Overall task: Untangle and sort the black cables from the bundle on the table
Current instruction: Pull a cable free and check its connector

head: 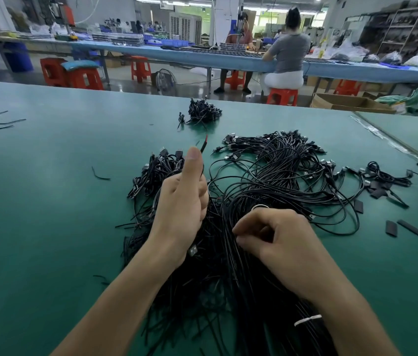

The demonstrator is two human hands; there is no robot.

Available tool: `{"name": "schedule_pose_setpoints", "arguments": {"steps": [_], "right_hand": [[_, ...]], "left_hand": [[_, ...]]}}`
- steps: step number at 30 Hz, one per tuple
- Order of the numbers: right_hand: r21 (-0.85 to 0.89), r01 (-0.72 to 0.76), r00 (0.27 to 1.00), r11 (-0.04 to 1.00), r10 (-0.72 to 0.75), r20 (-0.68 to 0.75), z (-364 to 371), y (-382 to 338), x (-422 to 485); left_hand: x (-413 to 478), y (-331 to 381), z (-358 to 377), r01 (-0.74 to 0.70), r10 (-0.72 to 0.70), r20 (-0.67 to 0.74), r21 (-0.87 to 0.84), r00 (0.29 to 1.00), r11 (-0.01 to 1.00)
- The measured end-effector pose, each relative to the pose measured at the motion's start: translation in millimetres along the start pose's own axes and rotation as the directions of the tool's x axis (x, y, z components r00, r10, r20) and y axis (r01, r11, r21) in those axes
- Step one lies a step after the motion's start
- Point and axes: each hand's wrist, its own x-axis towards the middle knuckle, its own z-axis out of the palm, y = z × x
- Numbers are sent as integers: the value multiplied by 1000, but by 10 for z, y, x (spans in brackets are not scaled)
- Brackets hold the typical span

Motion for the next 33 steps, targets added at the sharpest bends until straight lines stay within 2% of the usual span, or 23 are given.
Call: {"name": "schedule_pose_setpoints", "arguments": {"steps": [3, 5, 7, 16, 20, 25, 28, 31, 33], "right_hand": [[-165, -64, 981, 984, 93, 169, 117, 26, -39], [-276, -28, 950, 961, 111, 291, 228, 10, -55], [-335, 31, 938, 942, 88, 336, 312, -38, -59], [-329, 95, 952, 939, 11, 306, 354, -144, -50], [-295, 132, 972, 946, -65, 226, 302, -146, -63], [-308, 110, 967, 945, -30, 253, 311, -123, -94], [-180, 51, 988, 982, -23, 154, 289, -115, -76], [-8, -3, 998, 1000, 2, -69, 235, -109, -24], [61, -22, 972, 998, 36, -230, 182, -90, 10]], "left_hand": [[-21, 7, 28, -8, 8, -1, 7, 1000, 1000], [-24, 9, 36, 2, -2, -2, -6, 1000, 1000], [-26, 9, 33, 15, -15, 4, -21, 1000, 1000], [-25, 5, 29, 27, -25, 30, -67, 999, 997], [-17, 9, 16, 31, -30, 16, -75, 999, 997], [-19, 28, 24, 18, -18, 7, -70, 1000, 997], [-21, 40, 39, 13, -14, -2, -60, 1000, 998], [-17, 43, 58, -22, 22, -3, -44, 1000, 999], [-31, 54, 69, -65, 65, 23, 7, 998, 998]]}}
